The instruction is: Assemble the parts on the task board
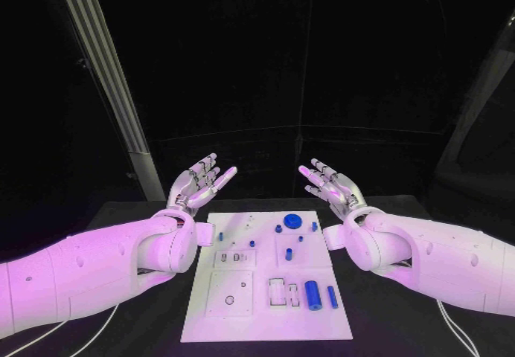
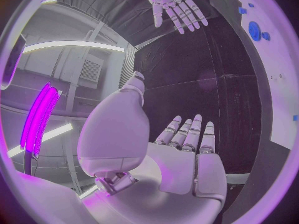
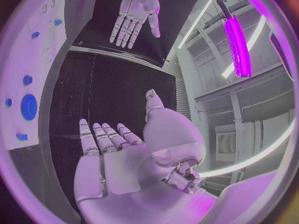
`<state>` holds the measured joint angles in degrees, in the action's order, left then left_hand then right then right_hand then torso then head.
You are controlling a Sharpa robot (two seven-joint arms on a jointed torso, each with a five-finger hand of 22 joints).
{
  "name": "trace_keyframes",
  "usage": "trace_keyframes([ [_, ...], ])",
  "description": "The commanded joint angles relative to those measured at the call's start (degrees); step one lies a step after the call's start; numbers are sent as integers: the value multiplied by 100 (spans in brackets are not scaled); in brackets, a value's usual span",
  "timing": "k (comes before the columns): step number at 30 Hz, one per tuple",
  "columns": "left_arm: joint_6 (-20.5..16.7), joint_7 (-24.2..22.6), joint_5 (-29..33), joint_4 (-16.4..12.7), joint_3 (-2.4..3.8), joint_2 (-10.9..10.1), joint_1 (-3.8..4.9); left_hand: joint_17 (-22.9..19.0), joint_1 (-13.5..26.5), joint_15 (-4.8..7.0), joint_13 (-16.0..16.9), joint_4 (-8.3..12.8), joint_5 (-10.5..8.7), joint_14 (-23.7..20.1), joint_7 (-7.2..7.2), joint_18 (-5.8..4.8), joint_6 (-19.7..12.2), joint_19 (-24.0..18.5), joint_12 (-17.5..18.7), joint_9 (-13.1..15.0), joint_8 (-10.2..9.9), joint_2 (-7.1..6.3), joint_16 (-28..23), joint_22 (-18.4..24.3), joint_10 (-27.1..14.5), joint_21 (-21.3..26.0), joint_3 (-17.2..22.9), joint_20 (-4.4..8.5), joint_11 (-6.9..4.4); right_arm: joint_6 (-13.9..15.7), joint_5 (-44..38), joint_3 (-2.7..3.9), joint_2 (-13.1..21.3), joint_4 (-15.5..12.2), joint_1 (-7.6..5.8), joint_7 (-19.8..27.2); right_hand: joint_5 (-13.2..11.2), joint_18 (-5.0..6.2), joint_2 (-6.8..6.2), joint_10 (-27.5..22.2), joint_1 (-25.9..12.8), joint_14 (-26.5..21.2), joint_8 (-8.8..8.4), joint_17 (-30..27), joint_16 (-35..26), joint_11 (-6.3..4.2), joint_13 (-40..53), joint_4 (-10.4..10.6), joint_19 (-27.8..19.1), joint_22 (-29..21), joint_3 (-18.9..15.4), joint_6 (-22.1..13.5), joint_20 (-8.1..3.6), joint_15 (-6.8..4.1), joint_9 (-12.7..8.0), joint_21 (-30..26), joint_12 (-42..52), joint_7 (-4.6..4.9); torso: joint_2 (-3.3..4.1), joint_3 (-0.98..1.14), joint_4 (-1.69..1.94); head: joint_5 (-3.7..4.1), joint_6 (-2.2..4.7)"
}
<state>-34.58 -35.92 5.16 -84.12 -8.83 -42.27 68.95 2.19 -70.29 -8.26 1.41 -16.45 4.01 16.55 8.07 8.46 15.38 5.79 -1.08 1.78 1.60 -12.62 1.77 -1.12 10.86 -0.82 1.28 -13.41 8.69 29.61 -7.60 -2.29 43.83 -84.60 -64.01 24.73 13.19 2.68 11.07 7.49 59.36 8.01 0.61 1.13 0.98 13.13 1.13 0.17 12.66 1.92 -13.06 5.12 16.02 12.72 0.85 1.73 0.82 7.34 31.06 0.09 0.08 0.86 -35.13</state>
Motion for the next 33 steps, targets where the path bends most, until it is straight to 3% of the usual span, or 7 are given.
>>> trace_keyframes([
  [1,370,-367,169,7,-1,7,14,17,-254,-33,16,-81,32,116,296,137,117,12,-46,16,31,-28,43,-9,88,-37,27,-94,40,-1094,-685,-25,-20,87,-71,-318,-223,221,82,948,981,1062,183,120,218,167,111,-555,720,132,176,783,63,155,112,246,212,938,0,1,1,1,0],
  [6,370,-367,169,7,-1,7,14,81,-285,-114,44,-74,5,523,397,128,309,166,-87,41,69,90,139,-47,314,-92,128,-159,141,-1364,-843,-52,-32,153,-121,-398,-305,641,33,3767,1619,3872,706,360,923,26,367,-1106,2707,469,428,2858,46,-112,374,1007,903,861,0,1,1,1,0],
  [9,573,-321,232,5,0,-196,26,187,-337,-219,96,-66,-24,1259,518,140,777,571,-180,95,164,272,341,-139,813,-245,285,-271,282,-722,-1803,-50,41,472,-128,-117,-327,775,39,4233,1740,4390,860,319,981,-107,316,-1288,3099,484,509,3710,29,-268,425,1160,956,741,42,-10,35,10,-180],
  [11,632,-308,207,-19,0,-233,32,269,-387,-287,143,-55,-46,1893,596,128,1237,1062,-282,143,262,412,528,-248,1346,-443,385,-317,376,-717,-2036,-48,61,518,-129,-128,-334,786,57,4570,1752,4739,895,270,979,-220,256,-1418,3404,482,547,4223,-60,-360,414,1264,938,668,84,-11,48,12,-170],
  [14,750,-261,95,-63,0,-290,43,373,-496,-368,252,-17,-77,2802,670,56,2111,2764,-567,221,444,624,842,-612,2728,-1172,501,-330,478,-738,-2463,-44,97,594,-133,-172,-325,789,87,4965,1759,5159,835,252,945,-300,238,-1634,3732,456,595,4557,-172,-498,349,1352,853,576,142,-11,69,14,-177],
  [18,845,-216,-79,-160,0,-387,53,418,-643,-154,267,104,-89,3605,596,204,3282,3541,-785,291,674,784,1056,-708,3907,-1521,520,-288,311,-784,-3113,-39,97,736,-185,-249,-317,787,78,5372,1861,5660,707,249,875,-416,237,-1681,4194,466,669,4853,-371,-659,294,1528,663,501,246,-9,85,8,-156],
  [33,965,-47,-274,-712,3,-777,105,574,-742,91,238,450,-86,4485,464,214,3716,4431,-693,204,569,967,1069,-728,4654,-1815,377,-46,120,-1255,-6230,-24,-36,854,-664,-1644,-263,779,-175,6130,2115,7197,524,501,1188,-714,258,-1680,5260,905,808,5421,-913,-1135,299,2522,380,294,629,-29,177,79,-60],
])
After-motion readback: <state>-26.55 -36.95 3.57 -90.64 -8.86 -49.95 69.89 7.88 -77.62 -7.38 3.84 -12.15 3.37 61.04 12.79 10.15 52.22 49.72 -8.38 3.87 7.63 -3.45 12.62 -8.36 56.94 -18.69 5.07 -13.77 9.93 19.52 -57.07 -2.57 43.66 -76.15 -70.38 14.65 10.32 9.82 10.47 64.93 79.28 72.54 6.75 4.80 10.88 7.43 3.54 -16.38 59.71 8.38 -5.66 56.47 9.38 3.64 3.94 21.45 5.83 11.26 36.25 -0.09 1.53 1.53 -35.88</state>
